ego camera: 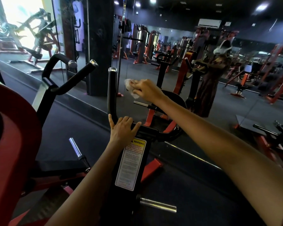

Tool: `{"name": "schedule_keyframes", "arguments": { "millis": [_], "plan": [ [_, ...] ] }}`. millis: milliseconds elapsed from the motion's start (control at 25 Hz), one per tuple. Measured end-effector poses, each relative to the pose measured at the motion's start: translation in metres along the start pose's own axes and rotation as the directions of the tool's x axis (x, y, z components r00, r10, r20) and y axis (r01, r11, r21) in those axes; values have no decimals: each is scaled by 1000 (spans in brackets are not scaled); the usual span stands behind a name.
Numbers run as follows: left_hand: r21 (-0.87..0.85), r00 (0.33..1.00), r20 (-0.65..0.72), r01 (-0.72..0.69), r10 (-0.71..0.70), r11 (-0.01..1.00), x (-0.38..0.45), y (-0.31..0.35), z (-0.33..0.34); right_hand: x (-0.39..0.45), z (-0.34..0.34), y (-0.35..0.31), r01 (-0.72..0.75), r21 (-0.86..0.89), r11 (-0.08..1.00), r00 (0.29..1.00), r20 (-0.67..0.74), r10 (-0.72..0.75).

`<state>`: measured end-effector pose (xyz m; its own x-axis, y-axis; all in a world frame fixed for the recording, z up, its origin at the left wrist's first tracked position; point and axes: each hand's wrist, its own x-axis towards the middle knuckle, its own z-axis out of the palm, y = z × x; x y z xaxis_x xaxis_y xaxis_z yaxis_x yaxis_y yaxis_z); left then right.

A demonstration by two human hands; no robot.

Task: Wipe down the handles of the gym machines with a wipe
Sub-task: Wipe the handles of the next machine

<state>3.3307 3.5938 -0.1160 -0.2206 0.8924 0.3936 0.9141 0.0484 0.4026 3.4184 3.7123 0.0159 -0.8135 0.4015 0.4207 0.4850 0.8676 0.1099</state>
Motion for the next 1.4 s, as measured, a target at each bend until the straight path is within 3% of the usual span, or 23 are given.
{"name": "schedule_keyframes", "arguments": {
  "millis": [200, 560, 640, 720, 800, 880, 1000, 1120, 1280, 1400],
  "plan": [
    [17, 1000, 4, 1, -1, 1000, -1, 1, -4, -7, -9, 2, -88, -133, 987, 994, 47, 95],
    [-8, 1000, 12, 9, -9, 1000, -2, 2, -4, -54, -41, 38, -90, -142, 986, 992, 76, 102],
    [-22, 1000, 12, 6, -6, 1000, -1, 1, -2, -61, -59, 44, -154, -208, 966, 978, 110, 180],
    [-14, 1000, 13, 1, 0, 1000, 0, 1, -2, -46, -67, 43, -247, -247, 937, 964, 32, 263],
    [4, 1000, 14, -7, 7, 1000, 0, 0, -1, -20, -55, 28, -222, -101, 970, 974, -62, 216],
    [10, 1000, 8, -7, 7, 1000, -1, 0, -2, -1, -30, 5, -168, 9, 986, 985, -36, 169],
    [5, 1000, 10, 5, -5, 1000, 0, 1, -2, -12, -7, -5, -127, -34, 991, 992, 2, 128],
    [14, 1000, 19, -3, 3, 1000, 0, -1, -3, -33, -23, 13, -92, 113, 989, 996, 3, 92],
    [13, 1000, 24, -7, 7, 1000, -1, 0, -4, -56, -46, 39, -104, 74, 992, 990, 100, 97],
    [-4, 999, 32, 4, -4, 1000, -2, 1, -4, -92, -59, 57, -166, 46, 985, 984, 77, 162]
  ]
}}
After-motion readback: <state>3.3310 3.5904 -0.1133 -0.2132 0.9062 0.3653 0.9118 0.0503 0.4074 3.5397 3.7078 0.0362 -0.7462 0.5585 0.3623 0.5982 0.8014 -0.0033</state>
